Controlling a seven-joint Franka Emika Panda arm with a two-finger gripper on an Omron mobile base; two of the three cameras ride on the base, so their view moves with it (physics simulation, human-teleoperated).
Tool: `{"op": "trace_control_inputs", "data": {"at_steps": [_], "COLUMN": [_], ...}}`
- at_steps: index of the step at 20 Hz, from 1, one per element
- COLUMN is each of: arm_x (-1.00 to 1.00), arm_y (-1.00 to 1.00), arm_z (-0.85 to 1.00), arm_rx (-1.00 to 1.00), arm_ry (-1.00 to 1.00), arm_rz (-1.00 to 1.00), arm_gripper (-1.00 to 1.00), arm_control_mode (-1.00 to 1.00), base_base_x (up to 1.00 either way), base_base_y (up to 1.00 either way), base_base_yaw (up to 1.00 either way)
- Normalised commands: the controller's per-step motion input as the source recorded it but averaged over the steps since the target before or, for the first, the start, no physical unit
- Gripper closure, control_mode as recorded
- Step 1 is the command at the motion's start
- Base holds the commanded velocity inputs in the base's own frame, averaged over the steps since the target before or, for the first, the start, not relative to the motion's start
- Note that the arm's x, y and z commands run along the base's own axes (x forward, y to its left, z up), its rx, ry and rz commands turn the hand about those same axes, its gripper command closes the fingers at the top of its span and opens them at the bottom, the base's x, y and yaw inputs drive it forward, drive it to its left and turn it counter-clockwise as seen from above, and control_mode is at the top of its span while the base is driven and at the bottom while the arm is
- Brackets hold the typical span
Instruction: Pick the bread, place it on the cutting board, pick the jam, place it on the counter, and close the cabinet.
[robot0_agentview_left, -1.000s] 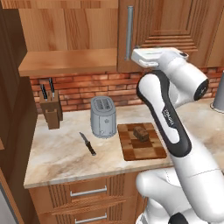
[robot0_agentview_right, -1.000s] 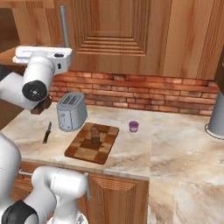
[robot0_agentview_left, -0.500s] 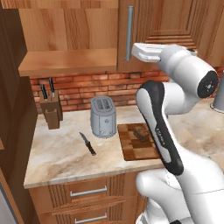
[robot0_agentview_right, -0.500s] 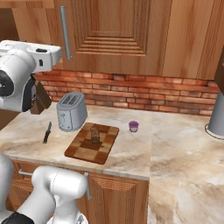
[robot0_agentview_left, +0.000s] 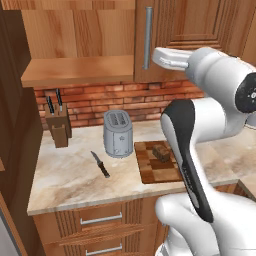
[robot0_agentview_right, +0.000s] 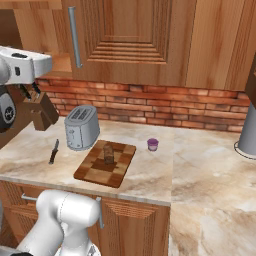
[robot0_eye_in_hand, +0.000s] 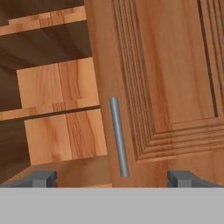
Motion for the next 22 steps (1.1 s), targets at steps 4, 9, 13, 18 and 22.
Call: {"op": "trace_control_inputs", "data": {"at_steps": [4, 9, 13, 18, 22], "arm_x": [-0.56, -0.49, -0.43, -0.48, -0.54], "arm_y": [0.09, 0.1, 0.08, 0.08, 0.12], "arm_z": [0.07, 0.01, 0.0, 0.0, 0.0], "arm_rx": [0.0, -0.01, -0.03, -0.03, -0.03], "arm_ry": [0.11, 0.07, 0.0, 0.0, 0.0], "arm_rz": [-0.09, -0.07, -0.03, -0.02, -0.03], "arm_gripper": [-1.0, -1.0, -1.0, -1.0, -1.0], "arm_control_mode": [-1.0, -1.0, -1.0, -1.0, -1.0], "base_base_x": [0.0, 0.0, 0.0, 0.0, 0.0], "base_base_y": [0.0, 0.0, 0.0, 0.0, 0.0], "base_base_yaw": [0.0, 0.0, 0.0, 0.0, 0.0]}}
